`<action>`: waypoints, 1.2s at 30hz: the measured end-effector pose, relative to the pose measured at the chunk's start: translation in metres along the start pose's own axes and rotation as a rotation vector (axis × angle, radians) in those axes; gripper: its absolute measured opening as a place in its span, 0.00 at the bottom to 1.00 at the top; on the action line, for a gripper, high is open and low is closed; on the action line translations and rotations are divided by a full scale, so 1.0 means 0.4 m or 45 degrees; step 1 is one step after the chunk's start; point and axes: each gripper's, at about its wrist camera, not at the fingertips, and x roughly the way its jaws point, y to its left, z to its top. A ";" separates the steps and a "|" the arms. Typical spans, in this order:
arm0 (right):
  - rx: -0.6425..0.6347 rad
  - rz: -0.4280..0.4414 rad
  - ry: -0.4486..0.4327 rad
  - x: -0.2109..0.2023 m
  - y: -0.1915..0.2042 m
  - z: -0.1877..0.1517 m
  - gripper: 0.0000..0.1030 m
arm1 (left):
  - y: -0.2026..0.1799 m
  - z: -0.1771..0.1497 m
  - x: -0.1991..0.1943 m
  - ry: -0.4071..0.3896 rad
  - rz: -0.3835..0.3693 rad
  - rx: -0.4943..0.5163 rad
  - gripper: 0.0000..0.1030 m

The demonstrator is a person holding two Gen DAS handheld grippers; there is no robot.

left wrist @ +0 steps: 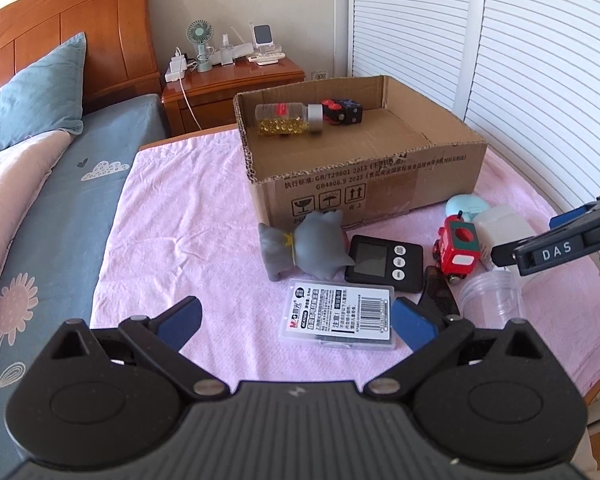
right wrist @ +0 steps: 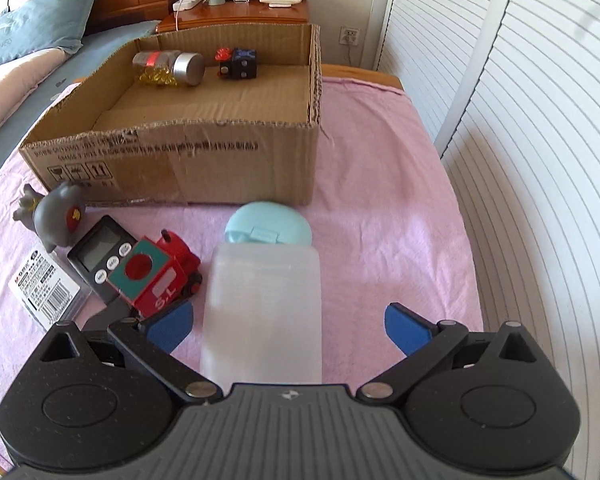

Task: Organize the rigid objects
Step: 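Move the right tool to the frosted white container while the left tool approaches the card pack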

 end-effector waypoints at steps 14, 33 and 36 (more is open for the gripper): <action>0.095 -0.071 0.044 0.010 -0.074 -0.089 1.00 | -0.016 -0.021 0.016 0.042 -0.014 0.009 0.98; 0.311 0.172 0.046 0.037 -0.126 -0.057 1.00 | -0.017 -0.036 0.091 0.135 -0.075 0.048 0.98; 0.297 0.140 0.049 0.051 -0.106 -0.035 1.00 | -0.018 -0.040 0.108 0.154 -0.106 0.058 0.98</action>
